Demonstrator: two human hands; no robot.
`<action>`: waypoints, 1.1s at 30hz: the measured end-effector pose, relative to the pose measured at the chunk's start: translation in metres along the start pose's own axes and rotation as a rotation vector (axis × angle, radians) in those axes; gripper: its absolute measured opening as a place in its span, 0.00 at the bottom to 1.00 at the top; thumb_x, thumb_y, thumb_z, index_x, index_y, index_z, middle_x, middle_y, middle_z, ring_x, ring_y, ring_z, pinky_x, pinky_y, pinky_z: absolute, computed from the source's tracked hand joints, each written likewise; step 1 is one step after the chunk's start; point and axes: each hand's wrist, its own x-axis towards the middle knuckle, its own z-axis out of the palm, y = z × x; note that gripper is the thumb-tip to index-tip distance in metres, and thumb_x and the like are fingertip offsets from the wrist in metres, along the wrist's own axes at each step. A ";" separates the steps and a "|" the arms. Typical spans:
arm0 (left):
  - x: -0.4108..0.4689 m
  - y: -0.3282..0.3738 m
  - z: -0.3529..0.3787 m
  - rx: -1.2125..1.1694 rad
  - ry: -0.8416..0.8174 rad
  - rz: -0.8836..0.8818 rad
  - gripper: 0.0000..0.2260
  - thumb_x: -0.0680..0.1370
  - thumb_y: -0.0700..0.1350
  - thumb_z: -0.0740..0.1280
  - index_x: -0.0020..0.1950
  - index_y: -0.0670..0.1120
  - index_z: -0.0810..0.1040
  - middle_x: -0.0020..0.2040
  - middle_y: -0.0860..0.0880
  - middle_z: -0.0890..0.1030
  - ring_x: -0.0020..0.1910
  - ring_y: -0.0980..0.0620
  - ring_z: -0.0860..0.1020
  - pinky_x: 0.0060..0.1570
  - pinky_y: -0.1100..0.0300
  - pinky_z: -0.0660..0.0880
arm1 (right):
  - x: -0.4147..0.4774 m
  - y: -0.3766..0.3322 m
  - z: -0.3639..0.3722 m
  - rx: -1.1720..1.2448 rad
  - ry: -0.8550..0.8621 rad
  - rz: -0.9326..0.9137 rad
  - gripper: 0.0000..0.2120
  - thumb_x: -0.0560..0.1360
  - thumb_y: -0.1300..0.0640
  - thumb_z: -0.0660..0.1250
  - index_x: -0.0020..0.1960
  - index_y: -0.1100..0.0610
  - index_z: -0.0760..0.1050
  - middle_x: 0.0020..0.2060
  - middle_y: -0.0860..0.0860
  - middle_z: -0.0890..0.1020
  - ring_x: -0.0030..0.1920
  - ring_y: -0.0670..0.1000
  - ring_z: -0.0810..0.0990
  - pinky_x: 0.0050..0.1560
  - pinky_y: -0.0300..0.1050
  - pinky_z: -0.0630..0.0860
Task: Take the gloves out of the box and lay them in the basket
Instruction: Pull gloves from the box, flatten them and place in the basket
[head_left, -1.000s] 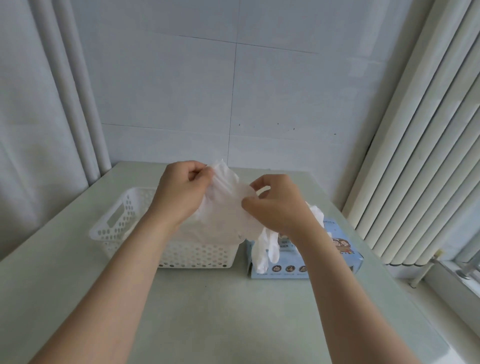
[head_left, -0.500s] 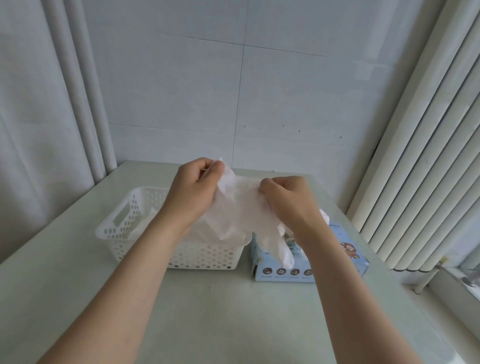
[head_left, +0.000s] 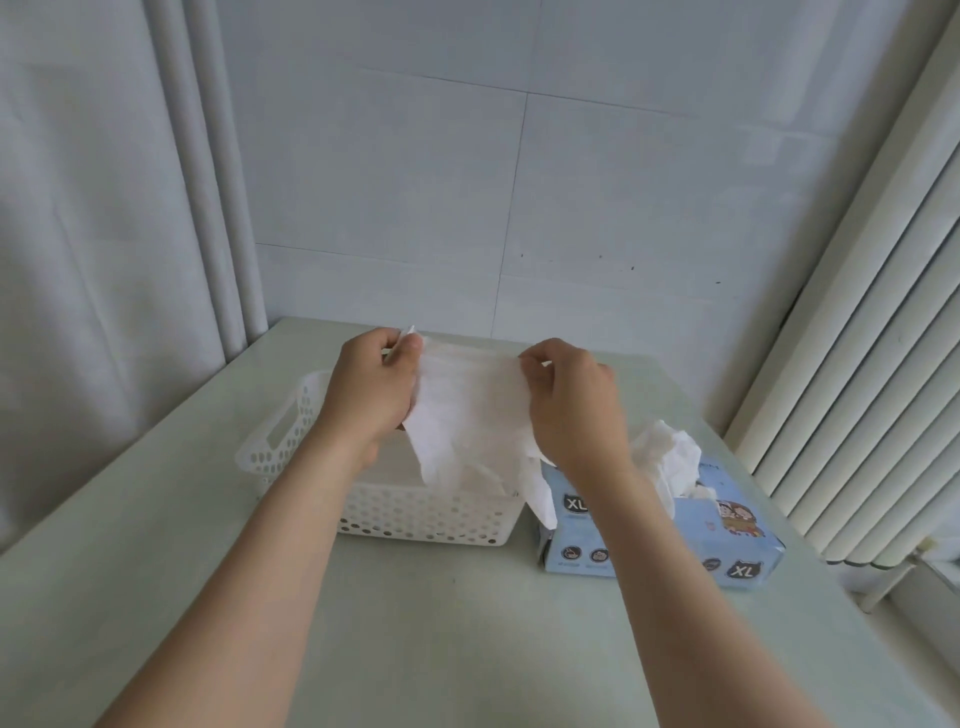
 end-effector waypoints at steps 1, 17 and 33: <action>0.004 -0.006 -0.006 0.076 0.019 0.011 0.14 0.86 0.50 0.62 0.45 0.43 0.75 0.30 0.54 0.73 0.27 0.52 0.70 0.30 0.60 0.67 | 0.003 -0.004 0.008 -0.046 -0.030 -0.018 0.11 0.87 0.53 0.60 0.58 0.53 0.81 0.40 0.52 0.84 0.44 0.58 0.80 0.37 0.49 0.74; 0.010 -0.034 -0.044 0.877 0.183 -0.006 0.08 0.86 0.44 0.62 0.62 0.43 0.68 0.55 0.40 0.79 0.45 0.39 0.71 0.43 0.48 0.69 | 0.024 -0.022 0.059 -0.491 -0.224 -0.336 0.10 0.83 0.50 0.70 0.62 0.53 0.78 0.51 0.50 0.82 0.50 0.57 0.82 0.45 0.50 0.78; 0.006 -0.025 -0.022 0.946 -0.258 -0.035 0.07 0.79 0.49 0.69 0.43 0.57 0.84 0.48 0.53 0.83 0.46 0.47 0.82 0.53 0.49 0.82 | -0.012 -0.024 0.029 -0.273 -0.636 -0.115 0.16 0.82 0.43 0.70 0.66 0.48 0.81 0.54 0.49 0.82 0.60 0.53 0.79 0.56 0.50 0.76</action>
